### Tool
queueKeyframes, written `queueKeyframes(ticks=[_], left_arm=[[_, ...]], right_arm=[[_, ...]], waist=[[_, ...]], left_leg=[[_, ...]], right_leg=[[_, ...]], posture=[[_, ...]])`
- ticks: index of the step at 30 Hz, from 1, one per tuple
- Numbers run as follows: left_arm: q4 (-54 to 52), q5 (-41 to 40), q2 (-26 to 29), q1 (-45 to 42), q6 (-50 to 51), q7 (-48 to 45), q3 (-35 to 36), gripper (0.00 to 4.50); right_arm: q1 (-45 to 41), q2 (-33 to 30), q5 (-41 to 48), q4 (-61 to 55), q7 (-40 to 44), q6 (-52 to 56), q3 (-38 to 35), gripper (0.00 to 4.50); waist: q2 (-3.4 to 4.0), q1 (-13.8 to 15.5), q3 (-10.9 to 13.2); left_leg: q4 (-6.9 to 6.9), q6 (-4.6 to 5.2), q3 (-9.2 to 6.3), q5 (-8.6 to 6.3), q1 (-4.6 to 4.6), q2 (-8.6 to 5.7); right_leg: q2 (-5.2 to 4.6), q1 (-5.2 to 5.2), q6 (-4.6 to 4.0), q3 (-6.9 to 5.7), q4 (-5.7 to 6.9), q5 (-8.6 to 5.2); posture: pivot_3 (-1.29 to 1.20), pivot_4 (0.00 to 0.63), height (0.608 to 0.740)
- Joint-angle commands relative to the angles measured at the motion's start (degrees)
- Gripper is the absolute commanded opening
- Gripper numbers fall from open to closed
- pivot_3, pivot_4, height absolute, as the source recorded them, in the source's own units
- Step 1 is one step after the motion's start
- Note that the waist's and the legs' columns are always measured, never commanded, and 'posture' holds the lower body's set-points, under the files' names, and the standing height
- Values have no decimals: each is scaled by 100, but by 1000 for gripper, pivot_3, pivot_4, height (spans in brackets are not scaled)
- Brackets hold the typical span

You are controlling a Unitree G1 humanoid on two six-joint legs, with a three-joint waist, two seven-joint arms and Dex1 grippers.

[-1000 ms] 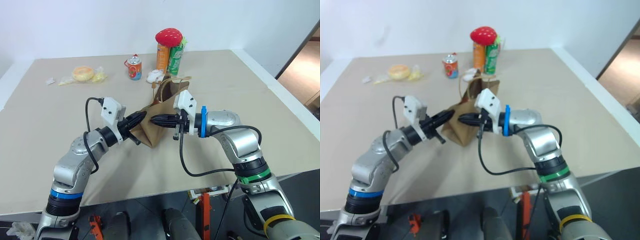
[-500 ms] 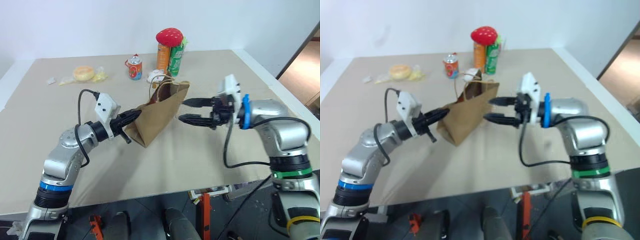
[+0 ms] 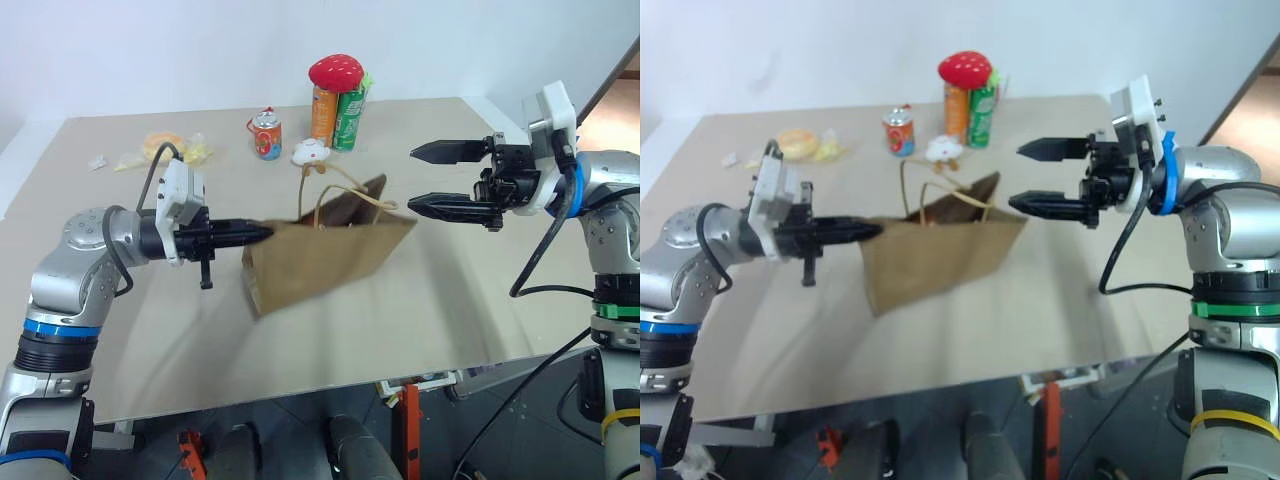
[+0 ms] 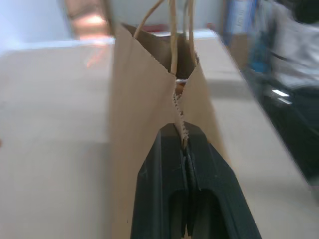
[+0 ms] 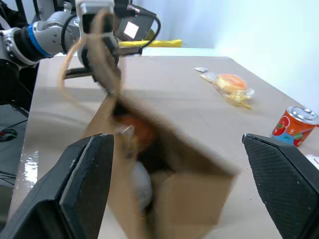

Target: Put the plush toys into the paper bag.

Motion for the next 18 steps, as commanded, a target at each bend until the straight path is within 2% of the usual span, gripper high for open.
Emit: queueKeyframes(ticks=[1, 12, 18], left_arm=[[-298, -99, 59, -15, -135, -464, -98, 0], [235, 172, -104, -531, -468, -766, -229, 0], [-62, -29, -166, -528, -323, -707, -152, 0]], right_arm=[[-202, -205, 261, -177, 161, 265, -177, 4462], [113, -295, 169, -428, 538, 207, 77, 4462], [131, -273, 137, -371, 526, 129, 99, 4462]], waist=[[0, 3, 0], [1, 11, 0], [2, 12, 1]], left_leg=[[-1, 1, 0, -1, 0, 0], [4, 2, 1, -1, 2, 2], [3, 3, 1, -2, 2, 2]], right_leg=[[0, 0, -1, 0, 0, -1], [1, 1, 0, 0, 1, -1], [1, 0, 0, 0, 2, -1]], posture=[[0, 150, 738], [0, 150, 738], [0, 150, 738]])
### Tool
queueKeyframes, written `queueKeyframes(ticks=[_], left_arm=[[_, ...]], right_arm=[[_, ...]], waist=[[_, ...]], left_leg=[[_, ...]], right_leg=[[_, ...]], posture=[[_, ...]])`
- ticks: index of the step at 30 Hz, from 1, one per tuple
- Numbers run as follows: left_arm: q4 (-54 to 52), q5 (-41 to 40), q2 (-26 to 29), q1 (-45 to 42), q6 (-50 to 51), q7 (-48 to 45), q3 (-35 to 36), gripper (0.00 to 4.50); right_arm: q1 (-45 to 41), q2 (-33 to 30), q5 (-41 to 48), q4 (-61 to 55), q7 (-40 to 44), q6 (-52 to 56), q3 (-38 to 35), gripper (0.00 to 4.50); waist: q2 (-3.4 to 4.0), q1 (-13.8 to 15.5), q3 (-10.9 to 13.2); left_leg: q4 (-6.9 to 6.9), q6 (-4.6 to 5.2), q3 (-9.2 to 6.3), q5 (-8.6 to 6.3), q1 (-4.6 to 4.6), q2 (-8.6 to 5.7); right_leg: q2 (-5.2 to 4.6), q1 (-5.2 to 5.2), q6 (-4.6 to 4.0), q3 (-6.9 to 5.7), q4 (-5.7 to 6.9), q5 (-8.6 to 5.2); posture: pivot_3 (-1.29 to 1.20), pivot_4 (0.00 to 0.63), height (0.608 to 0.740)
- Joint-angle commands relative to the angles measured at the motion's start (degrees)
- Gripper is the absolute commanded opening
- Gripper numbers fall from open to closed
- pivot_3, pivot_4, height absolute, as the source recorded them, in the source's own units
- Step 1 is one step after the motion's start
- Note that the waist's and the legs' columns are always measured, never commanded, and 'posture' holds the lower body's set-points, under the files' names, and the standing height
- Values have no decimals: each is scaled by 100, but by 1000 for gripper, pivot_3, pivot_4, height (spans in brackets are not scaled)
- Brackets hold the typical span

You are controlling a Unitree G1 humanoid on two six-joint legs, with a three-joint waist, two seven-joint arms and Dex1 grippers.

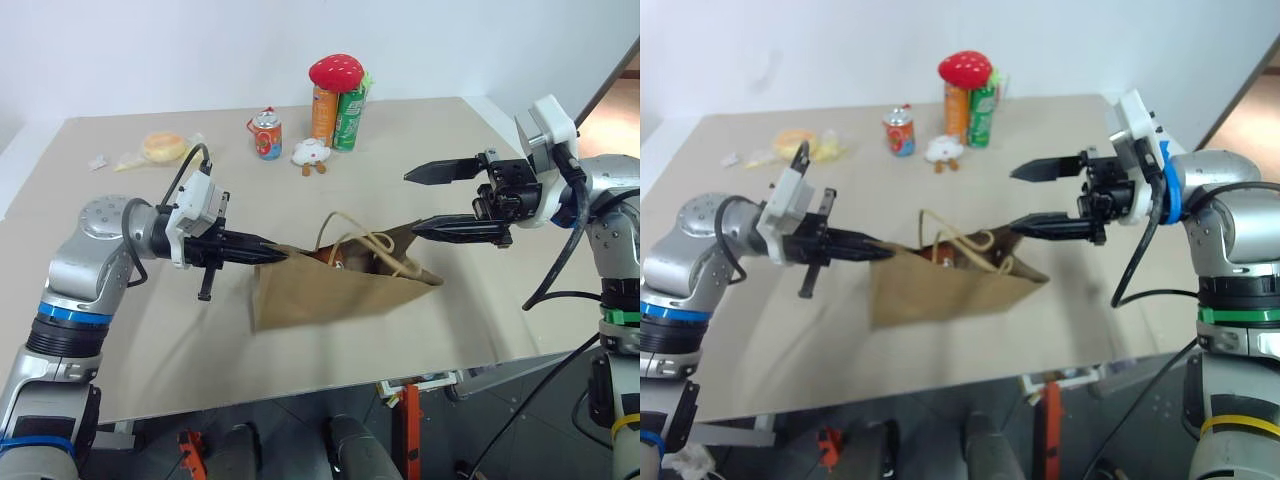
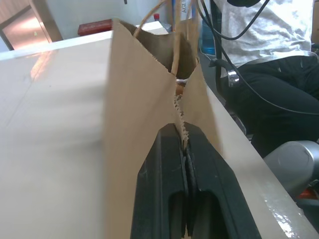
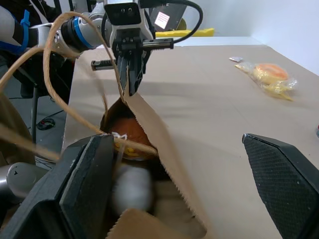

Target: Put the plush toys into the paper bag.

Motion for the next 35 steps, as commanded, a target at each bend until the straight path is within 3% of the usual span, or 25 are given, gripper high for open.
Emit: queueKeyframes(ticks=[1, 11, 13, 15, 19, 21, 22, 24, 26, 31, 35], left_arm=[[-397, -261, -25, -64, 137, 96, 191, 0], [108, 641, 167, 276, -535, 119, -68, 0], [166, 549, 216, 213, -488, 33, 19, 560], [36, 346, 292, 159, -266, -33, 123, 814], [-493, -382, 423, 96, 719, 161, 407, 2489], [-756, -870, 493, 41, 1387, 476, 671, 2575], [-818, -1127, 594, -40, 1843, 648, 804, 3236], [-848, -1452, 684, -215, 2416, 1090, 1097, 4083], [-825, -1443, 741, -231, 2482, 1325, 1258, 4165], [-594, -283, 913, 413, 1504, 1785, 1118, 4165], [-542, 98, 763, 719, 1098, 2050, 1048, 4165]], right_arm=[[-27, -75, -22, -79, 65, -154, -86, 4462], [14, 14, -97, -47, 37, -348, -31, 4462], [33, 15, -111, -59, 36, -377, -28, 4500], [55, 12, -103, -82, 27, -362, -32, 4500], [79, -4, -103, -81, 16, -365, -49, 4500], [71, 13, -141, 11, -15, -415, -58, 4500], [69, 30, -172, 89, -44, -458, -66, 4500], [85, 43, -266, 292, -68, -568, -65, 4500], [101, 51, -379, 480, -59, -725, -47, 4500], [-76, 165, -645, 1075, -56, -1113, -19, 4500], [-200, 259, -753, 1286, -29, -1252, 2, 4500]], waist=[[0, 1, 0], [1, 4, 0], [1, 4, 0], [1, 4, 0], [1, 3, 1], [1, 3, 1], [1, 3, 1], [2, 2, 1], [2, 1, 1], [3, -12, 1], [3, -4, 1]], left_leg=[[-1, 0, -1, 0, 0, 0], [2, 1, -1, 0, 3, 1], [8, 1, 0, 0, 1, 1], [8, 1, 1, 0, 1, 0], [6, 1, 0, 0, 1, 2], [4, 1, 0, 0, 0, 2], [4, 1, 0, 0, -1, 2], [5, 1, -2, 0, 0, 2], [6, 1, -2, 0, 3, 2], [5, 1, 0, 0, 10, 2], [5, 1, 0, 0, 3, 2]], right_leg=[[0, 0, 0, 0, 0, 0], [1, 1, 0, 0, 6, 0], [-1, 2, 0, 0, 6, 0], [-1, 2, 0, 0, 6, 0], [0, 0, 0, 0, 6, 0], [0, 0, 0, 0, 7, 0], [0, 0, 0, 0, 7, 0], [1, 0, 2, -2, 7, -1], [1, 1, 2, -2, 8, -1], [1, 3, 3, -2, 8, 0], [1, 0, 2, -2, 10, 0]], posture=[[0, 150, 738], [0, 150, 738], [0, 150, 738], [0, 150, 738], [0, 150, 738], [0, 150, 738], [0, 150, 738], [0, 150, 738], [0, 150, 738], [0, 150, 738], [0, 150, 738]])
